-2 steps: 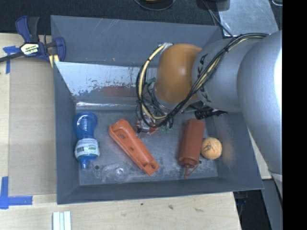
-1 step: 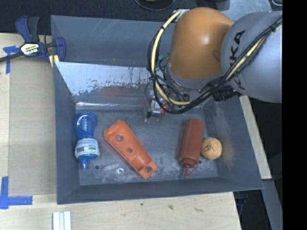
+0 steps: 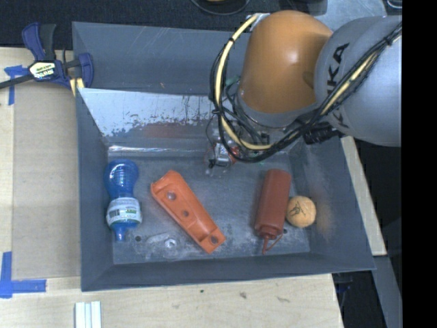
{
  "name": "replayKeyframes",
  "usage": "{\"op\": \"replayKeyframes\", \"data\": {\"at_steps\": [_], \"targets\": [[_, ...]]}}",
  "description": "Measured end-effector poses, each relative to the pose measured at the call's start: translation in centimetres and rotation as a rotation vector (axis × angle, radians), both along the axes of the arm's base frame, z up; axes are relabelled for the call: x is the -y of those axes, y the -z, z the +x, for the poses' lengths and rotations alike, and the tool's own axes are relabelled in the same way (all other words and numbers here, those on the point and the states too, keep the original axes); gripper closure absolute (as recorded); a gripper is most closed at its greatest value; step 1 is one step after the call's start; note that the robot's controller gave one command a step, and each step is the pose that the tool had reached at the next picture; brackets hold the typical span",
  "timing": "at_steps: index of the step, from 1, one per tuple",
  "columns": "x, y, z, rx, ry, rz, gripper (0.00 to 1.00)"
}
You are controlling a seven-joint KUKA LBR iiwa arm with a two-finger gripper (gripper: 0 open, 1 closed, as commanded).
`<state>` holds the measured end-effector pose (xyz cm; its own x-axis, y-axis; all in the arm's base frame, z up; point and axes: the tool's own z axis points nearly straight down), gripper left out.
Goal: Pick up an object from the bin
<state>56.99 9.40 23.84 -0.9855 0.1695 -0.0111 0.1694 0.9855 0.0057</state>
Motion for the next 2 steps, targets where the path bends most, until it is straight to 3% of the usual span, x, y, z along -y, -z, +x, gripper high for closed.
{"op": "replayKeyframes", "data": {"at_steps": [1,2], "targets": [[1.8,4.5,-0.3,-0.002,0.039,-0.001,1.00],[0.7,8.9,0.6,-0.002,-0.009,0.000,1.00]]}}
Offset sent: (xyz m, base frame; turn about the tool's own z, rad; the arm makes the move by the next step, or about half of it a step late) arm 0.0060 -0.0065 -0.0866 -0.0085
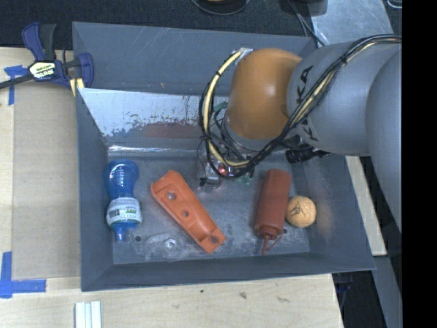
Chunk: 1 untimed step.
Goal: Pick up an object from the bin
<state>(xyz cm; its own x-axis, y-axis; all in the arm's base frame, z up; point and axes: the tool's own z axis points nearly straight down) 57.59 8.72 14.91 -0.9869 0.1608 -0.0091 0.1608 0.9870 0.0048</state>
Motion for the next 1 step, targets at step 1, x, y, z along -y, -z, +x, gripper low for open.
{"op": "replayKeyframes", "data": {"at_steps": [1], "targets": [[3.43,-0.39,-1.18,0.001,0.116,0.000,0.00]]}}
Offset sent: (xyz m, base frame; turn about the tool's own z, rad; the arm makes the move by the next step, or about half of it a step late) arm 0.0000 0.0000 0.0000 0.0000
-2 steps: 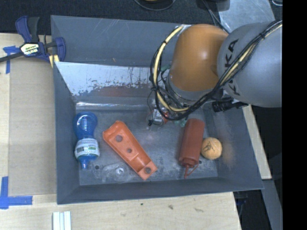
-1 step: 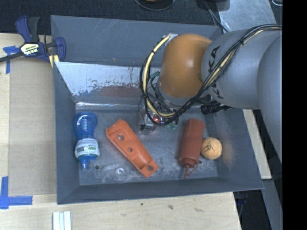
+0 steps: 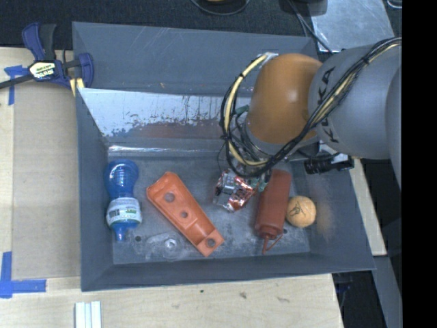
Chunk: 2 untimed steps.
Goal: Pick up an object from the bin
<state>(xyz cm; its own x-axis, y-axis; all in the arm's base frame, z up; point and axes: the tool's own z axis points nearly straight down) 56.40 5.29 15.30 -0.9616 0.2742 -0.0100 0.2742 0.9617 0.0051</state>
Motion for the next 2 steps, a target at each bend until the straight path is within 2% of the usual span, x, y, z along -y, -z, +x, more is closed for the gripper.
{"op": "replayKeyframes", "data": {"at_steps": [1,2], "targets": [[0.0,0.0,0.0,0.000,0.001,0.000,0.00],[6.3,2.3,-4.5,-0.002,-0.073,-0.004,0.00]]}}
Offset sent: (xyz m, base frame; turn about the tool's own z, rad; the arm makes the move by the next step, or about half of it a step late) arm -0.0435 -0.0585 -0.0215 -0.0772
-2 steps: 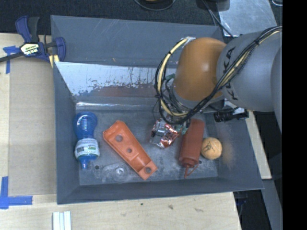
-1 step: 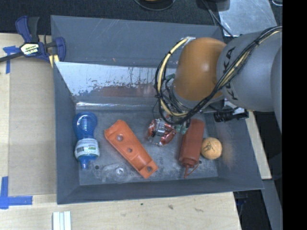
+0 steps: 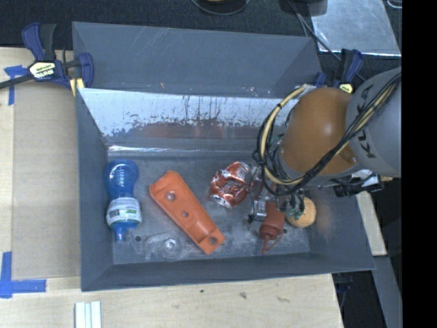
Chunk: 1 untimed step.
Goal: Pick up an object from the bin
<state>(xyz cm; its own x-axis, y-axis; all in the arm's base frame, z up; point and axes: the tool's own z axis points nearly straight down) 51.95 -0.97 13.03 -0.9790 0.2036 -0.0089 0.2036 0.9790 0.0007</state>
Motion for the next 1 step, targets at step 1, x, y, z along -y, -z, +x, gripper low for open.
{"op": "replayKeyframes", "data": {"at_steps": [1], "targets": [[1.18,5.13,4.29,0.033,0.318,0.009,1.00]]}}
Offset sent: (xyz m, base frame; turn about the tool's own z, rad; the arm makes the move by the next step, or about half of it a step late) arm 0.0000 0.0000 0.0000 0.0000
